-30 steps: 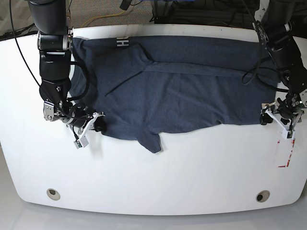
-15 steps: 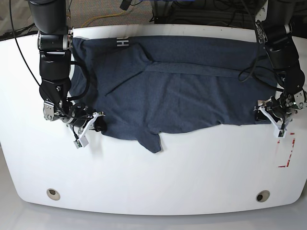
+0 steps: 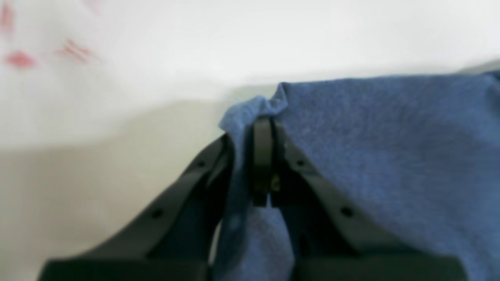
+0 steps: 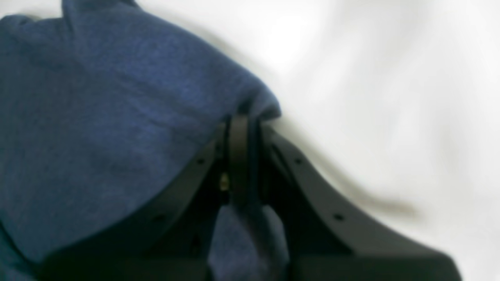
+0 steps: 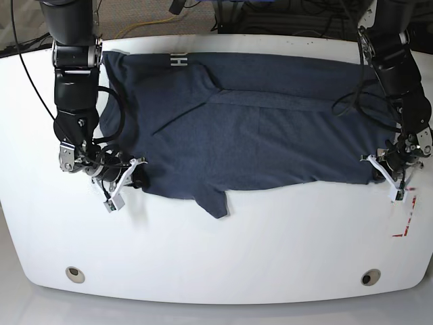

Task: Fold the T-shirt properly
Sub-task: 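Lift the hem with both grippers and fold it over onto the shirt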

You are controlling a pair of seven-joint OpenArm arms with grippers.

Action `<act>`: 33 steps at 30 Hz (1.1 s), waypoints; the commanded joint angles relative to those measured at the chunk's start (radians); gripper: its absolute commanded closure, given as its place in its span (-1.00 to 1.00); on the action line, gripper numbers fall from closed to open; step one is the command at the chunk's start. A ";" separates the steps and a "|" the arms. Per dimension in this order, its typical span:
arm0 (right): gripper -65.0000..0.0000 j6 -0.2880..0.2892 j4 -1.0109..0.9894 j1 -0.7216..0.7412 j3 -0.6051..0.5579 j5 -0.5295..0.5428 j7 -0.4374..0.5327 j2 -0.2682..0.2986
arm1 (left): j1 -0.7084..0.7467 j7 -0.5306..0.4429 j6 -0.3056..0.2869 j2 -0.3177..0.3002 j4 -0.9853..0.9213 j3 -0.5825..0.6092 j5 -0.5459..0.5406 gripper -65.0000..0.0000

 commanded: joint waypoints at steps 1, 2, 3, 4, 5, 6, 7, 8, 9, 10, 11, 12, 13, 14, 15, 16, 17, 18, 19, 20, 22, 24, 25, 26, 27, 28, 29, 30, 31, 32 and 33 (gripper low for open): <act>1.00 0.008 0.095 0.017 0.008 0.020 -0.011 0.035 | -0.012 -0.025 0.003 -0.018 0.079 -0.006 -0.014 1.00; 1.00 0.008 0.130 0.015 0.010 0.020 -0.033 0.036 | -0.006 -0.025 0.003 -0.007 0.099 -0.006 -0.014 1.00; 1.00 0.008 0.163 0.006 0.011 0.019 -0.057 0.038 | 0.000 -0.025 0.003 -0.001 0.119 -0.006 -0.014 1.00; 1.00 0.008 0.192 -0.003 0.011 0.019 -0.074 0.041 | 0.006 -0.025 0.002 0.003 0.137 -0.006 -0.014 1.00; 1.00 0.008 0.215 -0.011 0.011 0.020 -0.088 0.041 | 0.006 -0.024 0.002 0.003 0.153 -0.006 -0.014 1.00; 1.00 0.008 0.259 -0.020 0.013 0.020 -0.106 0.044 | 0.008 -0.024 0.002 0.003 0.174 -0.006 -0.014 1.00; 1.00 0.008 0.302 -0.034 0.014 0.022 -0.123 0.056 | 0.020 -0.022 0.002 0.005 0.191 -0.006 -0.014 1.00; 1.00 0.008 0.330 -0.045 0.021 0.022 -0.134 0.059 | 0.029 -0.022 0.002 0.005 0.202 -0.006 -0.014 1.00; 1.00 0.008 0.368 -0.060 0.034 0.022 -0.149 0.061 | 0.042 -0.022 0.002 0.005 0.216 -0.006 -0.014 1.00; 1.00 0.008 0.413 -0.077 0.053 0.022 -0.169 0.062 | 0.053 -0.022 0.002 0.005 0.231 -0.006 -0.014 1.00; 1.00 0.008 0.456 -0.092 0.074 0.019 -0.194 0.062 | 0.062 -0.022 0.002 0.005 0.246 -0.006 -0.014 1.00; 1.00 0.008 0.486 -0.103 0.091 0.019 -0.217 0.062 | 0.071 -0.022 0.002 0.005 0.257 -0.007 -0.014 1.00; 1.00 0.008 0.529 -0.118 0.111 0.019 -0.246 0.062 | 0.082 -0.022 0.002 0.005 0.268 -0.009 -0.014 1.00; 1.00 0.008 0.569 -0.131 0.128 0.019 -0.277 0.061 | 0.091 -0.022 0.002 0.005 0.278 -0.009 -0.014 1.00; 1.00 0.008 0.606 -0.143 0.145 0.020 -0.300 0.061 | 0.100 -0.022 0.002 0.005 0.288 -0.010 -0.014 1.00; 1.00 0.008 0.648 -0.161 0.165 0.022 -0.324 0.061 | 0.108 -0.022 0.002 0.005 0.297 -0.012 -0.016 1.00; 1.00 0.008 0.697 -0.186 0.186 0.022 -0.350 0.061 | 0.117 -0.022 0.002 0.005 0.308 -0.012 -0.016 1.00; 1.00 0.008 0.730 -0.206 0.202 0.022 -0.362 0.061 | 0.125 -0.022 0.002 0.005 0.320 -0.012 -0.016 1.00; 1.00 0.008 0.758 -0.223 0.214 0.023 -0.375 0.059 | 0.131 -0.022 0.002 0.005 0.329 -0.013 -0.016 1.00; 1.00 0.008 0.789 -0.243 0.225 0.023 -0.384 0.059 | 0.141 -0.022 0.002 0.005 0.338 -0.013 -0.016 1.00; 1.00 0.008 0.868 -0.299 0.248 0.025 -0.401 0.059 | 0.165 -0.022 0.002 0.005 0.374 -0.013 -0.016 1.00; 1.00 0.008 0.922 -0.347 0.261 0.025 -0.407 0.058 | 0.183 -0.022 0.002 0.005 0.398 -0.013 -0.016 1.00; 1.00 0.008 0.948 -0.375 0.268 0.025 -0.409 0.058 | 0.192 -0.022 0.002 0.005 0.410 -0.013 -0.016 1.00; 1.00 0.008 0.973 -0.402 0.275 0.025 -0.409 0.058 | 0.203 -0.022 0.002 0.005 0.426 -0.013 -0.016 1.00; 1.00 0.008 0.993 -0.424 0.277 0.025 -0.409 0.056 | 0.212 -0.022 0.002 0.005 0.438 -0.013 -0.016 1.00; 1.00 0.008 1.019 -0.456 0.283 0.025 -0.409 0.056 | 0.230 -0.022 0.002 0.005 0.459 -0.013 -0.016 1.00; 1.00 0.008 1.039 -0.485 0.288 0.025 -0.409 0.050 | 0.244 -0.022 0.002 0.003 0.476 -0.013 -0.016 1.00; 1.00 0.008 1.053 -0.505 0.289 0.025 -0.409 0.042 | 0.257 -0.022 0.002 0.003 0.487 -0.013 -0.016 1.00; 1.00 0.008 1.069 -0.533 0.303 0.025 -0.409 0.030 | 0.270 -0.022 0.002 0.003 0.502 -0.013 -0.016 1.00; 1.00 0.008 1.083 -0.557 0.321 0.025 -0.409 0.019 | 0.286 -0.022 0.002 0.002 0.516 -0.013 -0.016 1.00; 1.00 0.008 1.091 -0.572 0.329 0.025 -0.409 0.015 | 0.296 -0.022 0.002 0.002 0.524 -0.013 -0.016 1.00</act>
